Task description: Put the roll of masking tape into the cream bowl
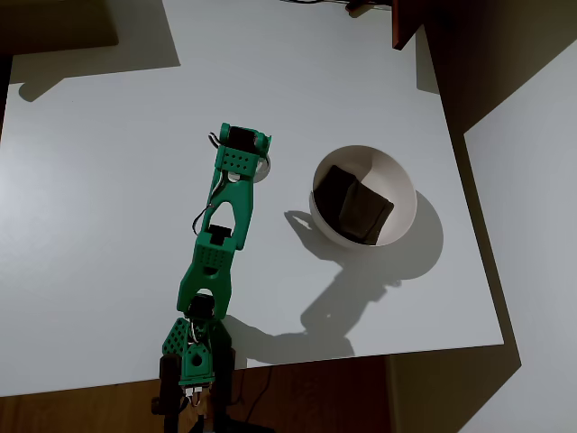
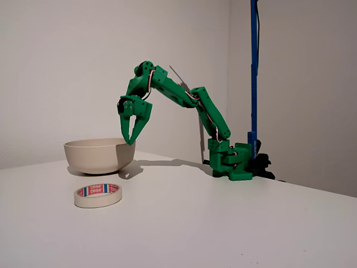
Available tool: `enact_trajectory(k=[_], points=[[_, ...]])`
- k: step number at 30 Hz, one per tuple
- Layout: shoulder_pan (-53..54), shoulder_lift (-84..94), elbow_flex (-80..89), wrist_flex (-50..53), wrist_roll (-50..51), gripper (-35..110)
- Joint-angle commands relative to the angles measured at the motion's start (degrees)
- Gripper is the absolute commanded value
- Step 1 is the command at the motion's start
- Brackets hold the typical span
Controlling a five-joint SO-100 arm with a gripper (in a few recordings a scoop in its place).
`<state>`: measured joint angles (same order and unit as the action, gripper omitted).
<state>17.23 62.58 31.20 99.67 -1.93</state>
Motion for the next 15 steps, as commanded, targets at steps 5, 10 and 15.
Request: enact_trajectory(k=[5, 10, 15], points=[[0.1, -3.0, -4.7, 0.6, 0.5, 19], [0.3, -5.9, -4.7, -1.1, 0.4, 19], [-0.1, -8.2, -4.7, -2.5, 0.4, 19]])
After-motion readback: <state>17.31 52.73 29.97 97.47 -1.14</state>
